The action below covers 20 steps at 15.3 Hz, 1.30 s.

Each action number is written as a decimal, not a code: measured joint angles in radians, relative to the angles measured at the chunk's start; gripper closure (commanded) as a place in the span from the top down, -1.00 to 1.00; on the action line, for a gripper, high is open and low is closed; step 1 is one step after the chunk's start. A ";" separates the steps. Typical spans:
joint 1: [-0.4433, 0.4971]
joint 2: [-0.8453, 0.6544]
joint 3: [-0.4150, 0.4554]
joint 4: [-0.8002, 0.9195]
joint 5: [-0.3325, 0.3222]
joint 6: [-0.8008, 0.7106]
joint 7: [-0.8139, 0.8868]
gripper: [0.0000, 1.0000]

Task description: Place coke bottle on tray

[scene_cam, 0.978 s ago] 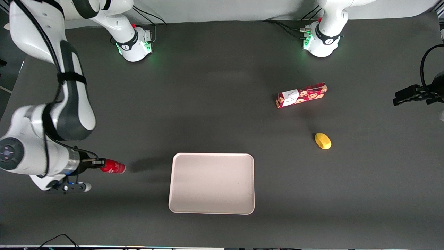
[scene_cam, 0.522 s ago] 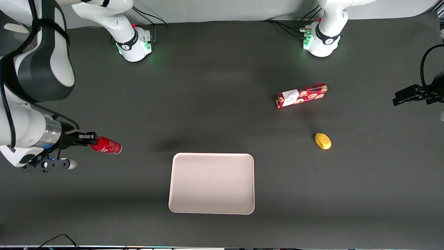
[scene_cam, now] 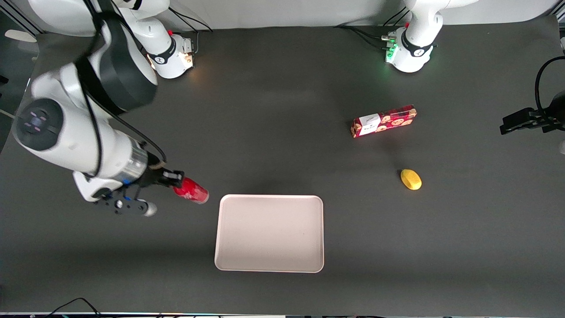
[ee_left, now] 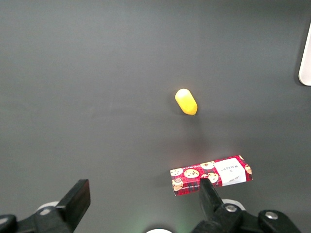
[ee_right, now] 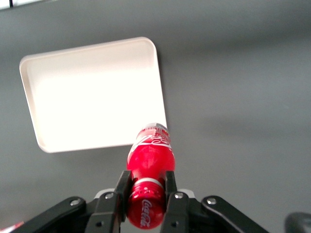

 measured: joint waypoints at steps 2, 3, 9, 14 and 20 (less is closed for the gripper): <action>0.005 0.079 0.000 0.000 0.000 0.110 0.051 -1.00; 0.006 0.123 0.001 0.000 0.000 0.161 0.073 -1.00; 0.019 0.291 0.001 0.007 -0.006 0.273 0.146 -0.23; 0.027 0.297 0.001 0.035 -0.011 0.272 0.154 1.00; 0.011 0.180 0.000 0.088 -0.033 0.065 0.086 1.00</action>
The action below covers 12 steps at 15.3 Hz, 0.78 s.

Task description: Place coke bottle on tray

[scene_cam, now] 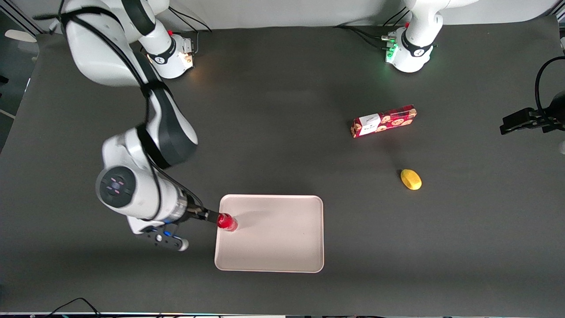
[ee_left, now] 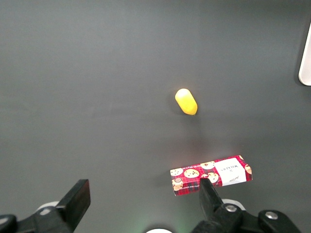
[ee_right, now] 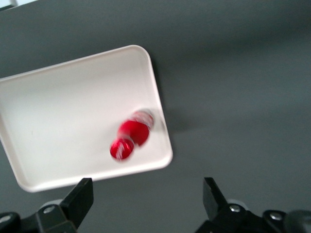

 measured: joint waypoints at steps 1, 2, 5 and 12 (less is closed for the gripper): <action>-0.011 -0.055 -0.001 -0.001 -0.001 -0.071 -0.044 1.00; -0.028 -0.114 -0.002 -0.009 -0.002 -0.138 -0.090 1.00; -0.098 -0.306 -0.011 -0.157 -0.002 -0.222 -0.240 1.00; -0.127 -0.654 -0.227 -0.825 -0.015 0.105 -0.515 1.00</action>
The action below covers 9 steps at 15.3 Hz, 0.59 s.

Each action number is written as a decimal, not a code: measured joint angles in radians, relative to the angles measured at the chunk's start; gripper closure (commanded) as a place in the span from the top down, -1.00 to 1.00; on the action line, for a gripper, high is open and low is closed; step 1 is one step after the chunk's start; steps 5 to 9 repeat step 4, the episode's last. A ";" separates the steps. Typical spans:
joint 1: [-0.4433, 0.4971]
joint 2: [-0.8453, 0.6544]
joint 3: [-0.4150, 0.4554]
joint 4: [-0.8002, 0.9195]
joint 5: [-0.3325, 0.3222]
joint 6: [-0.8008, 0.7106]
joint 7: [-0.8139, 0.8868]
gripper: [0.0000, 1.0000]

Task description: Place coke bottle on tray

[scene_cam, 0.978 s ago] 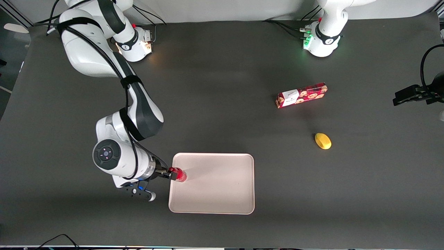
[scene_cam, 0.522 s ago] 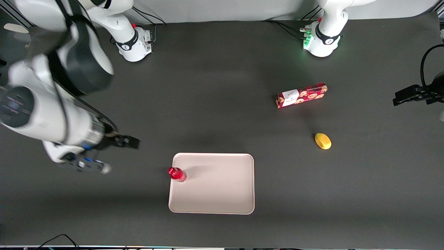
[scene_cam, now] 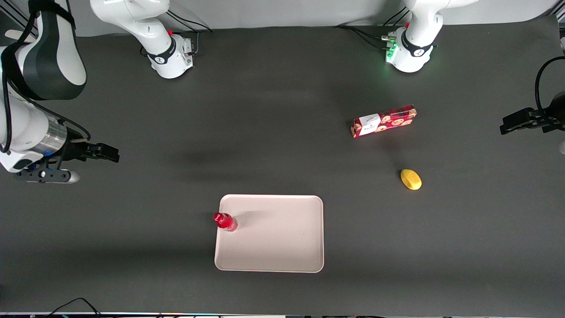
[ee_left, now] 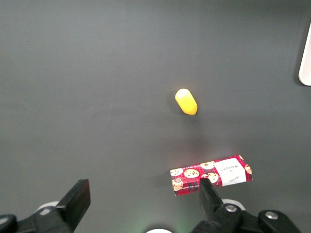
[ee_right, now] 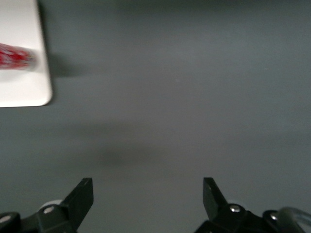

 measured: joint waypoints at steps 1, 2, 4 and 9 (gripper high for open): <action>-0.002 -0.028 -0.022 -0.066 -0.011 0.044 -0.019 1.00; -0.003 -0.047 -0.035 -0.109 -0.019 0.069 -0.023 1.00; -0.002 -0.063 -0.037 -0.127 -0.022 0.081 -0.020 1.00; -0.002 -0.063 -0.037 -0.127 -0.022 0.081 -0.020 1.00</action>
